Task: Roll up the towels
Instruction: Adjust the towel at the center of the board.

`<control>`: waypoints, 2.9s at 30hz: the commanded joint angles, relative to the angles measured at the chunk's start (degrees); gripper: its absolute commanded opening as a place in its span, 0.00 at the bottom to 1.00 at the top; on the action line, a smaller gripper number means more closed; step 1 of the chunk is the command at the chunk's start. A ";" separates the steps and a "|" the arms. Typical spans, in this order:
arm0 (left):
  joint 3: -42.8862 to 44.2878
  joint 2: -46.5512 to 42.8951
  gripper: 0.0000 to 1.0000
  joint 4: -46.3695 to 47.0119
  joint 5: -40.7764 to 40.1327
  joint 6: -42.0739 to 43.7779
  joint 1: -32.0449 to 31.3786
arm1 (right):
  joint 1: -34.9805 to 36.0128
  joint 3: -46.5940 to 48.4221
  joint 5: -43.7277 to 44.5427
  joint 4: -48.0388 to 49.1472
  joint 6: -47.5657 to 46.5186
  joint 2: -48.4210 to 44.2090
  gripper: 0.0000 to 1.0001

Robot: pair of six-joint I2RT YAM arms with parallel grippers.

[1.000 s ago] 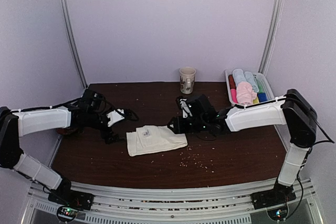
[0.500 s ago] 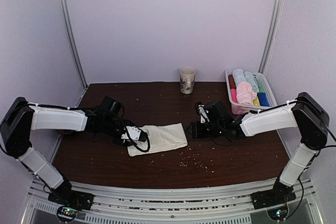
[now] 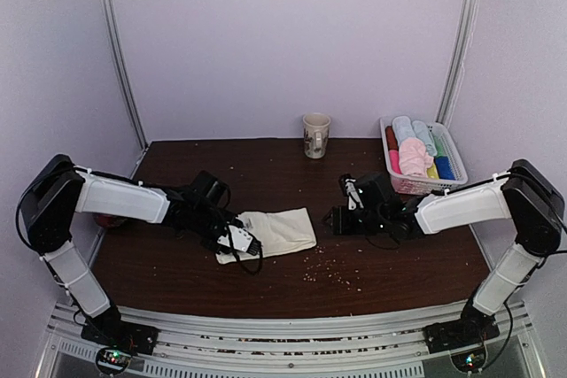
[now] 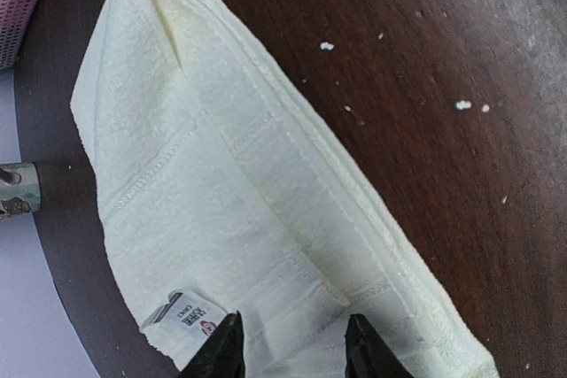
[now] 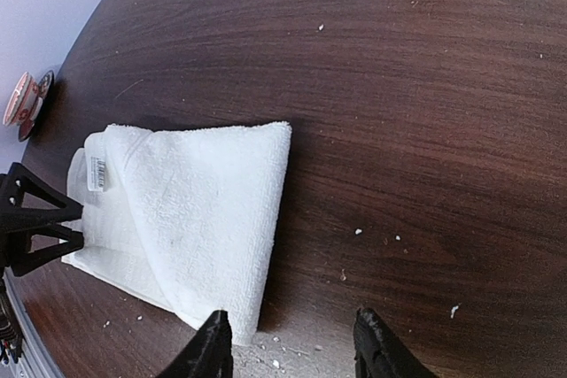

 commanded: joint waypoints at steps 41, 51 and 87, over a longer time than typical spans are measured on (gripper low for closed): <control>-1.06 -7.68 0.00 -4.76 -1.05 1.35 -0.71 | -0.56 -1.35 -0.86 2.36 1.07 0.09 0.45; -0.38 -8.76 0.00 -7.74 0.53 0.87 0.12 | -0.58 -1.33 -0.04 1.81 0.93 0.84 0.45; 18.66 3.76 0.41 -8.17 2.47 -21.02 4.95 | 0.92 18.87 -7.59 1.39 -2.31 13.33 0.40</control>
